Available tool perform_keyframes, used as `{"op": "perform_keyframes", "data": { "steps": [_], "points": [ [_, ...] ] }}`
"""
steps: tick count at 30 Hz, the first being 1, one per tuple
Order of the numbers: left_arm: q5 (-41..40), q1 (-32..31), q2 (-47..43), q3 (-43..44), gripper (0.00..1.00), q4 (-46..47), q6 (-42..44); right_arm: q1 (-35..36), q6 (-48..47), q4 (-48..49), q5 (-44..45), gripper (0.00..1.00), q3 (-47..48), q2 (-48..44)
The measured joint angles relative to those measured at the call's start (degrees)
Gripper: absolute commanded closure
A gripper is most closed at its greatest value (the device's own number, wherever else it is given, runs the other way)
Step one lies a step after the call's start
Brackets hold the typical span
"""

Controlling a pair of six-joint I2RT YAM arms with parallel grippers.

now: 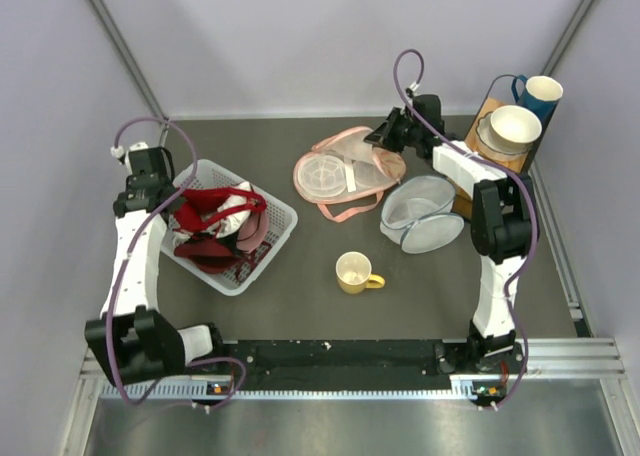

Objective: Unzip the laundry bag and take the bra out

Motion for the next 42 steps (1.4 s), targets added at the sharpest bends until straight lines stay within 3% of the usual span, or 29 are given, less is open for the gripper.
{"op": "perform_keyframes", "data": {
  "steps": [4,12,26,35,36,37,38,39,42],
  "points": [
    [-1.2,1.05,4.48,-5.14,1.0,1.92,-3.04,0.0,-0.09,0.0,0.0,1.0,0.0,-0.66],
    [-4.2,3.8,4.66,-8.96,1.0,5.99,-7.74,0.0,-0.44,0.31,0.5,1.0,0.04,-2.67],
    [-5.25,3.87,-6.82,-10.36,1.0,6.23,-7.76,0.0,-0.39,-0.85,4.85,1.0,7.13,-2.86],
    [-0.76,3.82,-5.25,-14.19,1.0,7.89,-7.3,0.0,0.07,-0.44,4.59,1.0,8.74,-1.64],
    [-0.7,3.82,-4.68,-14.29,0.95,7.89,-7.28,-0.02,0.07,-0.46,4.37,1.0,8.76,-1.31],
    [-0.11,3.82,-4.0,-14.29,0.81,7.91,-7.04,-0.02,0.07,-0.48,4.13,1.0,8.76,-1.05],
    [0.76,3.82,-3.56,-14.29,0.54,8.04,-6.6,-0.04,0.04,-0.48,3.85,1.0,8.76,-0.76],
    [1.6,3.82,-3.41,-14.27,0.41,8.07,-6.01,-0.04,0.04,-0.5,3.61,1.0,8.76,-0.46],
    [5.46,3.8,-3.45,-12.61,0.15,6.54,-5.25,-0.04,0.02,-0.9,3.32,1.0,8.7,-0.22]
  ]
}}
